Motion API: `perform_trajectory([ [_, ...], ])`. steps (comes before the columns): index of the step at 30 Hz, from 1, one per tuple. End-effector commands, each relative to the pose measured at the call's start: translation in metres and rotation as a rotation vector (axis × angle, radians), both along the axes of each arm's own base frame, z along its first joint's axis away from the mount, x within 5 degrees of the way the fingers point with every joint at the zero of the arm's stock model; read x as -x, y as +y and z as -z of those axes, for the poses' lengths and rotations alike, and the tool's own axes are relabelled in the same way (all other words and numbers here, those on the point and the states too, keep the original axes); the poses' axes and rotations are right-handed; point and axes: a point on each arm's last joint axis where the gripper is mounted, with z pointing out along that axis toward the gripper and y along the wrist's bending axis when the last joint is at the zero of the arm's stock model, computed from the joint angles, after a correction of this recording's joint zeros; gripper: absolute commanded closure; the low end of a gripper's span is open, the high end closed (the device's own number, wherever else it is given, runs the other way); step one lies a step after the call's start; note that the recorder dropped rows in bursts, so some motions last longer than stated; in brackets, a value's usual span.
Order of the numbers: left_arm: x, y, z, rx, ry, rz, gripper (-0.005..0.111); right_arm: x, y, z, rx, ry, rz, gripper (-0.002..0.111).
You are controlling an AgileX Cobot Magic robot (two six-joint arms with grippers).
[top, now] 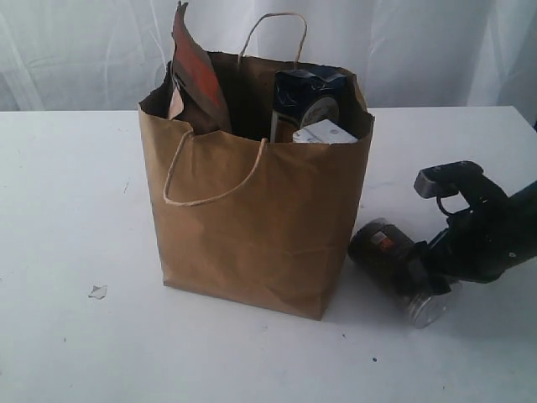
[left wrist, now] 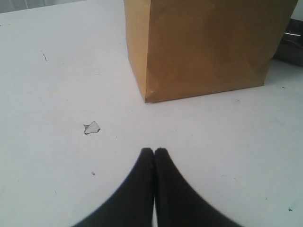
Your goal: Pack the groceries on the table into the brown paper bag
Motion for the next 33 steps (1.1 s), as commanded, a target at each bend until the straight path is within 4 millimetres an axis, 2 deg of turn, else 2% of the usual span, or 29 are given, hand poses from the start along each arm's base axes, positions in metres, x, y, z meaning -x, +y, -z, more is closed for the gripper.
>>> perform_trajectory([
  [1,0.000,0.000,0.001,0.012,0.008,-0.006,0.107,0.021,-0.004,0.006,0.033,0.015,0.004,0.064],
  [6,0.000,0.000,0.001,0.012,0.008,-0.006,0.107,0.041,-0.003,-0.002,-0.002,-0.019,0.067,0.057],
  [18,0.000,0.000,0.001,0.012,0.008,-0.006,0.107,0.056,-0.002,-0.011,-0.015,-0.057,0.108,0.043],
  [28,0.000,0.000,0.001,0.012,0.008,-0.006,0.107,0.060,-0.002,-0.024,-0.021,-0.109,0.105,0.042],
  [33,0.000,0.000,0.001,0.012,0.008,-0.006,0.107,0.066,-0.001,-0.037,-0.036,-0.149,0.085,0.042],
])
